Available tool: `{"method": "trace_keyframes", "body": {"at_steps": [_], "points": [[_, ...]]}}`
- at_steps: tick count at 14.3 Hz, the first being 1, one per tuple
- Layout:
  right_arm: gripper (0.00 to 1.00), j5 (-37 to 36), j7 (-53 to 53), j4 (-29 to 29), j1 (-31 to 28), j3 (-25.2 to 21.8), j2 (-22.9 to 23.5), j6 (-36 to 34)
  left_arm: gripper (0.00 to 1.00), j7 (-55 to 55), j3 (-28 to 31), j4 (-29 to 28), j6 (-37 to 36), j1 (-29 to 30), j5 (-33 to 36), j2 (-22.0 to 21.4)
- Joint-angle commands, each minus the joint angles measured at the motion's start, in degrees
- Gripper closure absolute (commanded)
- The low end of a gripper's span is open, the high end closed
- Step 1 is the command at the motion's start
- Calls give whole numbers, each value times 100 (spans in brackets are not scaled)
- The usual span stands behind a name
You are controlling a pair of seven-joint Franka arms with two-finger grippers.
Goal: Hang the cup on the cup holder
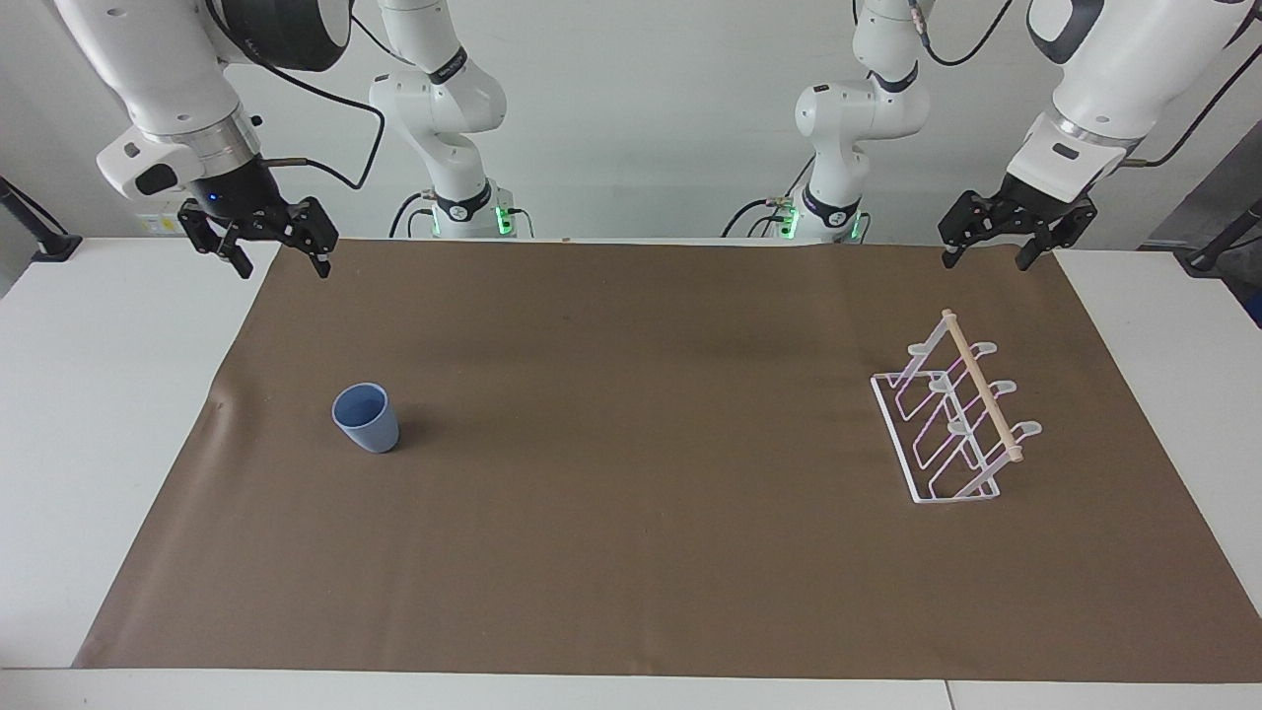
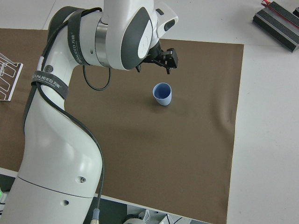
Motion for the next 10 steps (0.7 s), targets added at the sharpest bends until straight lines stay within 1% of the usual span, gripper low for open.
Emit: {"method": "trace_keyframes", "body": {"at_steps": [1, 6, 10], "points": [[0, -24, 77, -182, -43, 39, -139, 139, 0, 92, 37, -151, 200, 18, 85, -137], [0, -15, 104, -182, -25, 48, -156, 122, 0, 101, 46, -159, 209, 18, 85, -146], [0, -24, -221, -173, 10, 57, -139, 192, 0, 101, 37, -186, 218, 18, 85, -155]]}}
